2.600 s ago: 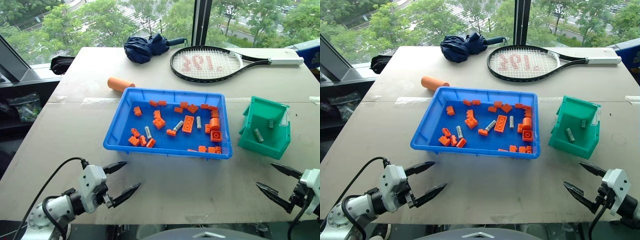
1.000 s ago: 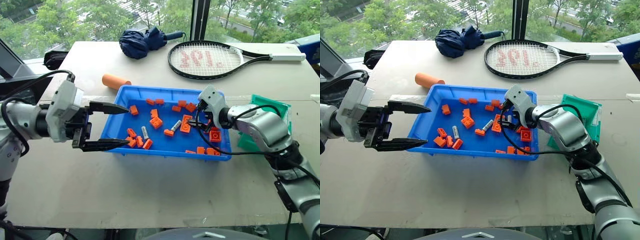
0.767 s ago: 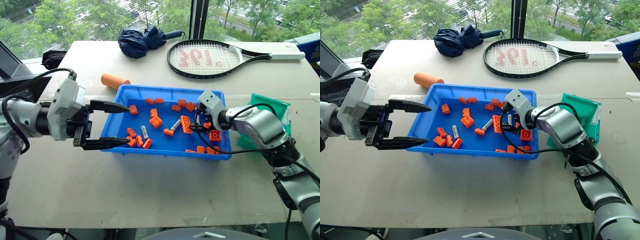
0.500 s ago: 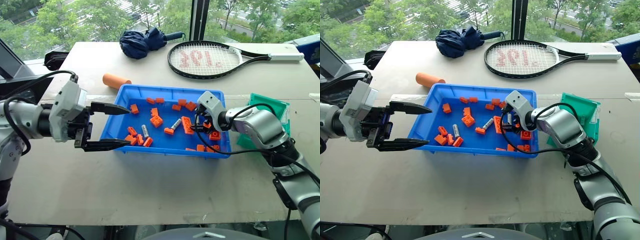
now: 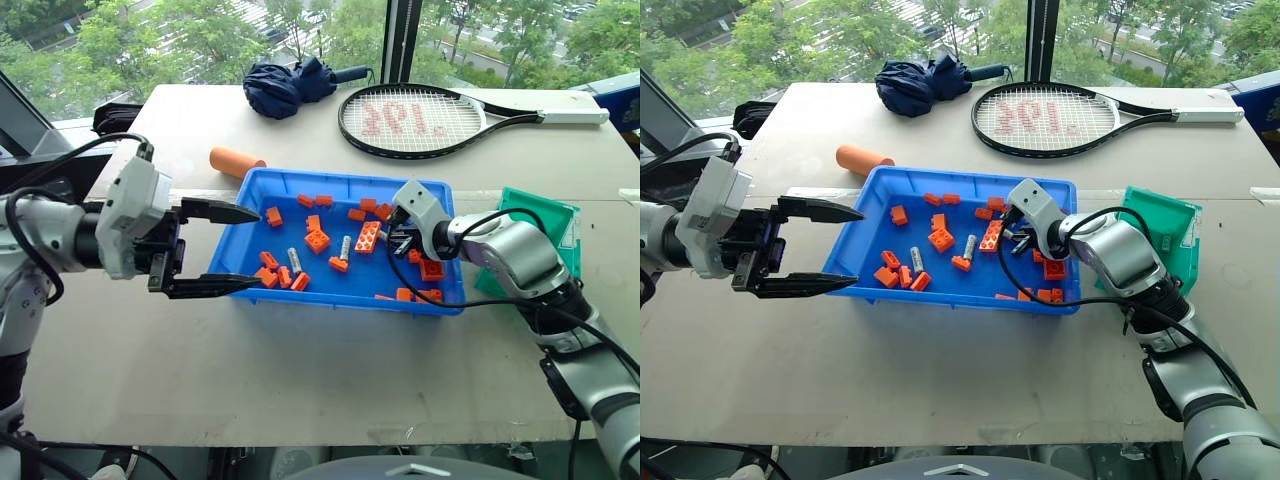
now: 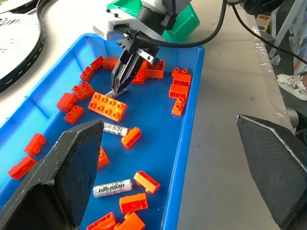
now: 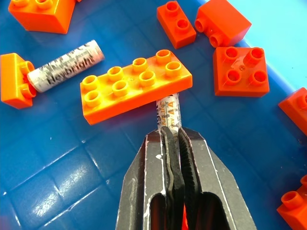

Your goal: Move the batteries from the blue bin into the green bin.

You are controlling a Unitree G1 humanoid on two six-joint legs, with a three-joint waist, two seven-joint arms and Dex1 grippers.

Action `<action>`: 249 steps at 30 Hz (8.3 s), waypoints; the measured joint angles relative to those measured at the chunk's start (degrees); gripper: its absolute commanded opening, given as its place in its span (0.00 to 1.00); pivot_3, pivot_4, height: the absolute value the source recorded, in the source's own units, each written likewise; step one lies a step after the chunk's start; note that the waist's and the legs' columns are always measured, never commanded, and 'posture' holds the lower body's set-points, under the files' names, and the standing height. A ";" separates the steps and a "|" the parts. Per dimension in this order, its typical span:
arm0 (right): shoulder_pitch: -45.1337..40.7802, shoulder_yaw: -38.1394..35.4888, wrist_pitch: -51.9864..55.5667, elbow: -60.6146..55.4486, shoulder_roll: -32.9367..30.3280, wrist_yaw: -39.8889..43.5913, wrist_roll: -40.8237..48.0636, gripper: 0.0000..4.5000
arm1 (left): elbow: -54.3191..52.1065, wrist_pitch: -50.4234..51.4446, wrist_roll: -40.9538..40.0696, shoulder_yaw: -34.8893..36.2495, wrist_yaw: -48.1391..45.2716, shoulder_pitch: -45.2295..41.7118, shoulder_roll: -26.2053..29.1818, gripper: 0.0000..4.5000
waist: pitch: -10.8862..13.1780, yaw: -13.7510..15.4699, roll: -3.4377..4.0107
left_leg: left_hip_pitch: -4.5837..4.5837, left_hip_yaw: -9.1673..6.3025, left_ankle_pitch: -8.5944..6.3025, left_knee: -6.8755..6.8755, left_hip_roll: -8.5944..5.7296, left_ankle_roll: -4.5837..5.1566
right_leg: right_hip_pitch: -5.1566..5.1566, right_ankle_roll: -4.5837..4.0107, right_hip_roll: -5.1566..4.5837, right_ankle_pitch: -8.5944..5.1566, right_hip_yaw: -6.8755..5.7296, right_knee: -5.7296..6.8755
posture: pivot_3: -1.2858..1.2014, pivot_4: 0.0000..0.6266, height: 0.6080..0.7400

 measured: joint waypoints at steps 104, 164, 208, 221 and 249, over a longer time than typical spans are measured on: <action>-11.34 8.92 -38.63 25.43 5.96 23.36 -11.00 0.91 | -3.04 6.22 3.22 7.61 10.54 4.38 -2.54 1.00 | 0.26 -1.61 0.32 | -0.08 -0.10 0.20 0.01 0.02 -0.31 | -0.16 -0.01 0.12 0.00 0.12 0.07 | 0.52 0.24 1.00; 14.58 -34.56 0.53 -22.75 -17.57 22.57 -5.81 0.01 | -2.42 12.45 -8.53 -7.61 12.06 -16.62 -11.13 1.00 | 0.30 0.11 0.38 | -0.10 -0.17 0.18 -0.01 -0.16 -0.27 | -0.08 -0.01 0.00 0.01 0.07 0.08 | 0.52 0.24 1.00; 27.03 -27.02 -17.26 -31.84 -15.15 18.77 17.90 0.68 | 63.34 -41.01 33.01 -53.18 -12.05 -47.22 -17.96 1.00 | 0.38 -0.08 0.28 | -0.08 -0.30 0.11 0.21 -0.25 -0.12 | 0.11 0.00 0.23 0.00 -0.04 0.06 | 0.52 0.24 1.00; 28.92 -26.91 -18.39 -34.21 -14.98 14.56 20.49 0.68 | 81.06 -55.77 38.57 -60.80 -12.07 -54.23 -26.24 1.00 | 0.42 0.06 0.21 | -0.12 -0.34 0.10 0.25 -0.24 -0.10 | 0.10 0.00 0.21 0.00 -0.07 0.06 | 0.52 0.24 1.00; 37.41 -35.67 -18.58 -37.03 -18.49 9.32 24.24 0.69 | 61.72 -39.70 16.59 -58.36 -12.07 -53.83 -22.67 0.01 | 0.43 0.44 0.18 | -0.12 -0.40 0.10 0.34 -0.23 -0.10 | 0.19 0.01 0.18 0.00 -0.10 0.08 | 0.52 0.24 1.00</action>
